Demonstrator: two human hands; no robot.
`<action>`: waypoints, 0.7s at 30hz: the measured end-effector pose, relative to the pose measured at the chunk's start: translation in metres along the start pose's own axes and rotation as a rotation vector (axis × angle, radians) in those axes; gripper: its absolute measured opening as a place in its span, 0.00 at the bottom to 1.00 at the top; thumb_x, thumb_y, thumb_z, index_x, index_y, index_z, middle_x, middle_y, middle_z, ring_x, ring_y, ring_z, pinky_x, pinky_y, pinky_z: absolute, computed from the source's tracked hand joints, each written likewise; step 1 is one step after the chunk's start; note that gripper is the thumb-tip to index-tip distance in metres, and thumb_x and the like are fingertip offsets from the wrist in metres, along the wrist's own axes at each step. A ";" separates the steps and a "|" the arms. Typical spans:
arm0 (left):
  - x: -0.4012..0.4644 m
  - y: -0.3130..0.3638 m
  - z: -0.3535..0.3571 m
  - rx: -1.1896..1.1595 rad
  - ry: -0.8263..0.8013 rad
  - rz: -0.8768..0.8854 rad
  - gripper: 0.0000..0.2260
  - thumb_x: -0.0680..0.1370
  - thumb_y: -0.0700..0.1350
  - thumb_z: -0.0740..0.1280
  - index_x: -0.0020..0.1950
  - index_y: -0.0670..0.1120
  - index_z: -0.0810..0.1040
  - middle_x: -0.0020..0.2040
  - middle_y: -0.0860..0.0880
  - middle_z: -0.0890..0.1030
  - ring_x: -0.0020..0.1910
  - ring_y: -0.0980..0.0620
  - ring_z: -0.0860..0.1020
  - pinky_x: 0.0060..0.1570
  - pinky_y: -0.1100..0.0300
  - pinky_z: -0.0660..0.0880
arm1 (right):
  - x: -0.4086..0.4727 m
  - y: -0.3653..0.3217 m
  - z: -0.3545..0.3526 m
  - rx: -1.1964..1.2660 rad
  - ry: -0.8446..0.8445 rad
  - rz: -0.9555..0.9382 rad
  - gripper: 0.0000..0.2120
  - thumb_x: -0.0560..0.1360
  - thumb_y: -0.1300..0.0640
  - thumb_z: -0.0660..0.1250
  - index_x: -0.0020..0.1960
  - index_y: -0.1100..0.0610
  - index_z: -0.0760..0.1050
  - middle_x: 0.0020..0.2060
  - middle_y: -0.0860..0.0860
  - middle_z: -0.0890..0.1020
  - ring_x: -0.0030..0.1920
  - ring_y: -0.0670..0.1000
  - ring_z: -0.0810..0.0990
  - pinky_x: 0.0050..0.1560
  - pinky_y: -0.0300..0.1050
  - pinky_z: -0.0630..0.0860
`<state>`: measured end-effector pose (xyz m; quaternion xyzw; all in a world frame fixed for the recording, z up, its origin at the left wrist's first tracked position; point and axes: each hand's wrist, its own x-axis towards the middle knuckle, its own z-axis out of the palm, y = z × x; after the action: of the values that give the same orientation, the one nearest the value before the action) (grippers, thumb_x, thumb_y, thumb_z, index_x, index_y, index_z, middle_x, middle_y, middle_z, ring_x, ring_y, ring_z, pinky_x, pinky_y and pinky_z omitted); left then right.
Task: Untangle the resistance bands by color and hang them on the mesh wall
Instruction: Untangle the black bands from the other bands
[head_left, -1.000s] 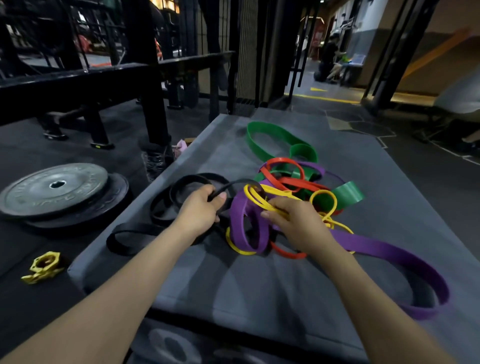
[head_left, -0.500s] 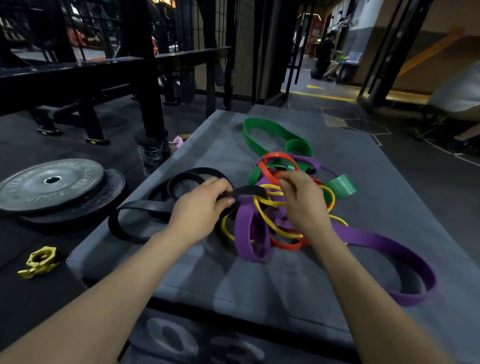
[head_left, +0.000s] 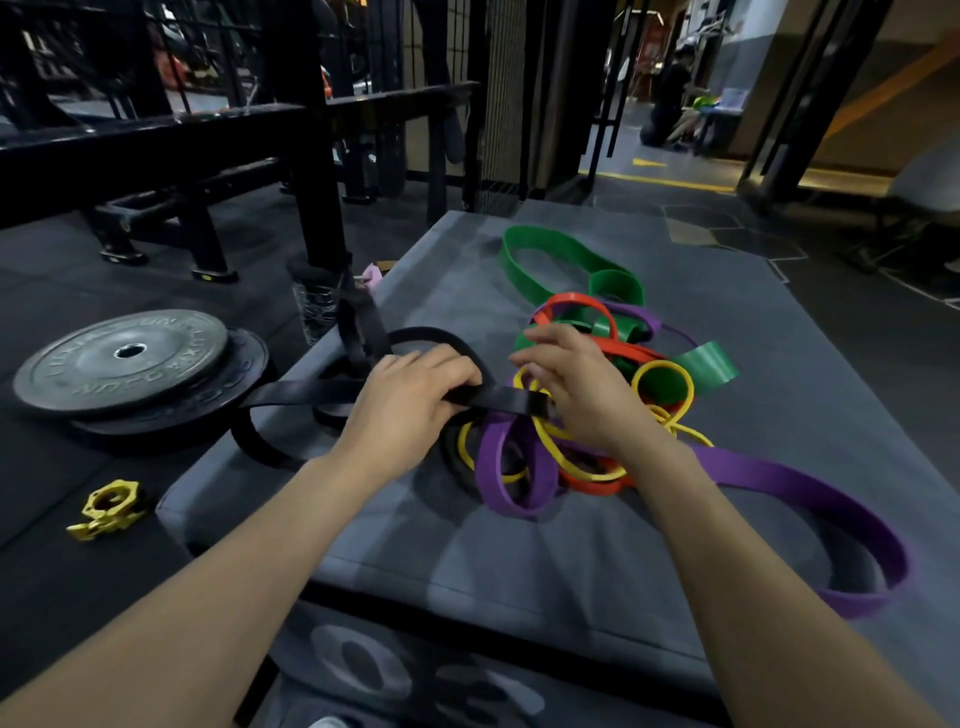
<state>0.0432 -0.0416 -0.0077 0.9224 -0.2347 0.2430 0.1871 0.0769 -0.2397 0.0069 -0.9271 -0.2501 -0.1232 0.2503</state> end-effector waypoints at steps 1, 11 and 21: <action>0.000 0.000 0.000 0.014 0.004 -0.004 0.09 0.68 0.40 0.64 0.47 0.49 0.75 0.45 0.53 0.78 0.43 0.45 0.77 0.43 0.55 0.68 | 0.002 0.000 0.002 -0.009 -0.032 0.002 0.13 0.79 0.60 0.58 0.59 0.56 0.77 0.61 0.53 0.75 0.64 0.55 0.71 0.65 0.50 0.66; -0.011 -0.007 0.001 -0.012 -0.067 -0.098 0.09 0.70 0.40 0.72 0.45 0.50 0.76 0.41 0.59 0.71 0.47 0.50 0.75 0.45 0.58 0.60 | -0.007 0.008 -0.009 -0.220 -0.084 0.143 0.10 0.77 0.51 0.61 0.49 0.55 0.78 0.46 0.55 0.83 0.51 0.60 0.77 0.51 0.50 0.70; -0.011 -0.002 0.008 -0.076 -0.061 -0.062 0.14 0.71 0.35 0.68 0.53 0.49 0.76 0.51 0.50 0.76 0.53 0.45 0.74 0.49 0.57 0.61 | 0.002 -0.009 0.011 0.232 -0.088 0.472 0.29 0.74 0.42 0.64 0.23 0.56 0.58 0.20 0.51 0.63 0.24 0.51 0.62 0.32 0.44 0.62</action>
<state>0.0382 -0.0399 -0.0205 0.9285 -0.2207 0.1997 0.2220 0.0750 -0.2262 0.0017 -0.9294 -0.0502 0.0086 0.3656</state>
